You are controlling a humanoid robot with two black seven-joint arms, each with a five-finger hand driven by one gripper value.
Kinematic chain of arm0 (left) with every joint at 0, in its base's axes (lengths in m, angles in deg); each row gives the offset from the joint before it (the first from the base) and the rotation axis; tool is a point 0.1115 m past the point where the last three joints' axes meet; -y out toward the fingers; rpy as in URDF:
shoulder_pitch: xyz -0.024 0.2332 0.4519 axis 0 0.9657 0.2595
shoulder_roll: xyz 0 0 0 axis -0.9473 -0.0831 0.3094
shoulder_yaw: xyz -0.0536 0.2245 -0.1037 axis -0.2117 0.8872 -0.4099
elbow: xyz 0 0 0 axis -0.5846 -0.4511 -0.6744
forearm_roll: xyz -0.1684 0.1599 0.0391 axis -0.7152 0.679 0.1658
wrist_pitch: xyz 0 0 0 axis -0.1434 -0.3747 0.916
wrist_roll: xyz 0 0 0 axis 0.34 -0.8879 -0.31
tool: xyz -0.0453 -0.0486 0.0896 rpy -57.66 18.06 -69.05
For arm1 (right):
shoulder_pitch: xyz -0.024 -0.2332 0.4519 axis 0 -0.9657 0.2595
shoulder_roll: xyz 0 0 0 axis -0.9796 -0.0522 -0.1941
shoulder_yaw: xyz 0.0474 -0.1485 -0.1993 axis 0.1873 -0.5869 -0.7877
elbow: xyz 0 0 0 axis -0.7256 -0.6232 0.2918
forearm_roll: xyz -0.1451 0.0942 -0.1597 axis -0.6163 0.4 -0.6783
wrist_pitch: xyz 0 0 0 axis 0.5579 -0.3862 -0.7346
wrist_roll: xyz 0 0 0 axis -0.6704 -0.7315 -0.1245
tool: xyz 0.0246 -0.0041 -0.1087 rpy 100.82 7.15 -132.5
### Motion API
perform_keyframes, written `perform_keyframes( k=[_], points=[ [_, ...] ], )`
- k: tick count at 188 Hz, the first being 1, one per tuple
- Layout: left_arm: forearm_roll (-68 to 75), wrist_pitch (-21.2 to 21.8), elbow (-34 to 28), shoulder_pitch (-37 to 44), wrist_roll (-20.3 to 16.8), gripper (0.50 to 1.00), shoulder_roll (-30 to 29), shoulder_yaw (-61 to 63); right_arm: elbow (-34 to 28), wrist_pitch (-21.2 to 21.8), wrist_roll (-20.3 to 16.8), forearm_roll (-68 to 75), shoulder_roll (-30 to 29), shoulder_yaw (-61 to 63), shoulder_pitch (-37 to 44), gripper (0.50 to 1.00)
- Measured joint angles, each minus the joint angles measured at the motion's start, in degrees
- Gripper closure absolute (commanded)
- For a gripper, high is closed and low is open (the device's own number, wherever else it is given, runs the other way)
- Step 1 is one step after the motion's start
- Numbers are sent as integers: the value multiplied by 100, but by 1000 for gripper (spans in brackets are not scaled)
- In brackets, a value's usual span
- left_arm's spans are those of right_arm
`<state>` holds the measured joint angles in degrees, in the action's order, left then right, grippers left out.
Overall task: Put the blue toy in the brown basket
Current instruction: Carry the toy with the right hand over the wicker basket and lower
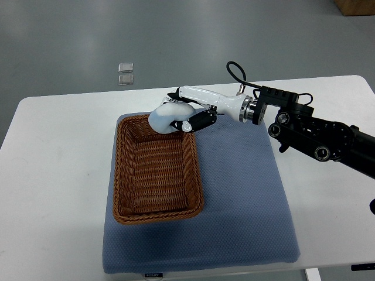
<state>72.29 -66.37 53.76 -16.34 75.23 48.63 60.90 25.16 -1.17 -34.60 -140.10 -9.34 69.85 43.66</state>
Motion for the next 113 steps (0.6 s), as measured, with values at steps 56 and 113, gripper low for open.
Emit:
perform_keyframes(
  k=[56, 113],
  points=[
    [0, 0, 0, -2, 0, 500, 0, 0, 138, -133, -67, -361, -589, -731, 142, 1000],
    [0, 0, -2, 0, 0, 500, 0, 2, 265, -393, -319, -437, -987, -1048, 108, 585]
  ],
)
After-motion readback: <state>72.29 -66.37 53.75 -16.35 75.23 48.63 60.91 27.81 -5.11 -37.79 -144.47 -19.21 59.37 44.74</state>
